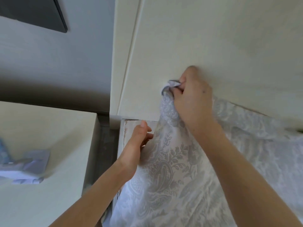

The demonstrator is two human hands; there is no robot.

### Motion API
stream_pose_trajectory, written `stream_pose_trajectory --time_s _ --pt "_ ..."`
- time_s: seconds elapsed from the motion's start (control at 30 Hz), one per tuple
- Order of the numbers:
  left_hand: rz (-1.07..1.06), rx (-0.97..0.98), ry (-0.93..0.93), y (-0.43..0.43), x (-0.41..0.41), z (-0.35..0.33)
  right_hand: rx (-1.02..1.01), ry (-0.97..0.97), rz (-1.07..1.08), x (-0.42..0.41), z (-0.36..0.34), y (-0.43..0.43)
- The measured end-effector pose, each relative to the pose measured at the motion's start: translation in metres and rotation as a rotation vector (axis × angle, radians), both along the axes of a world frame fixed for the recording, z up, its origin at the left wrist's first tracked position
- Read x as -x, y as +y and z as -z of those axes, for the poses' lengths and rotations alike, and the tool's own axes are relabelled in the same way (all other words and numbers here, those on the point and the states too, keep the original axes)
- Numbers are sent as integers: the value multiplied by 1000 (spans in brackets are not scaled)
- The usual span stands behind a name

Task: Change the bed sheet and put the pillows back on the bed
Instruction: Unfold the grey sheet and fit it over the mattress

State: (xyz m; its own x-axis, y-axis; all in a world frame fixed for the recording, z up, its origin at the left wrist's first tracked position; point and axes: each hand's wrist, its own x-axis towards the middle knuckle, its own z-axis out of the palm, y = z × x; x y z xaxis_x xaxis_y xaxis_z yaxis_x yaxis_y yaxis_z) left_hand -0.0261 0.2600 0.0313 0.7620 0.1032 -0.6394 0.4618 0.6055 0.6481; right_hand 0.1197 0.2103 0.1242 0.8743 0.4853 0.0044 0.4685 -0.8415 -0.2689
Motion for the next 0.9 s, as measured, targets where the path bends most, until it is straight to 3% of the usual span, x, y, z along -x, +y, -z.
stream_pose_trajectory --time_s 0.07,0.13,0.23,0.3,0.43,0.5,0.57,0.63,0.7,0.77,0.83,0.9 --pt "-6 -4 -28 0 2 -1 -179 413 38 6 4 -10" --pt "-12 4 -60 -1 1 0 -260 667 51 4 -9 -26" --pt "-23 8 -75 0 4 -5 -202 497 -6 6 -26 -60" --pt "-11 7 -84 1 5 -6 -53 428 -1 14 -28 -74" --pt "13 -48 -15 0 -9 5 53 905 49 9 4 -71" --pt "8 -78 -78 1 -4 7 128 1050 26 -2 11 -60" --pt "41 -100 -158 -2 0 -2 129 1088 39 -13 6 -53" --pt "58 -33 -202 -3 12 -13 -12 979 46 -23 4 -49" --pt "17 -13 -183 -4 7 -17 -151 1014 49 -21 7 -48" --pt "0 -69 -55 -2 -13 -23 -46 1150 10 -8 14 -49" --pt "-51 -94 19 1 -14 -22 164 1148 -54 -1 17 -47" --pt "-91 -93 -33 -3 -7 -14 216 1159 5 -3 20 -40"
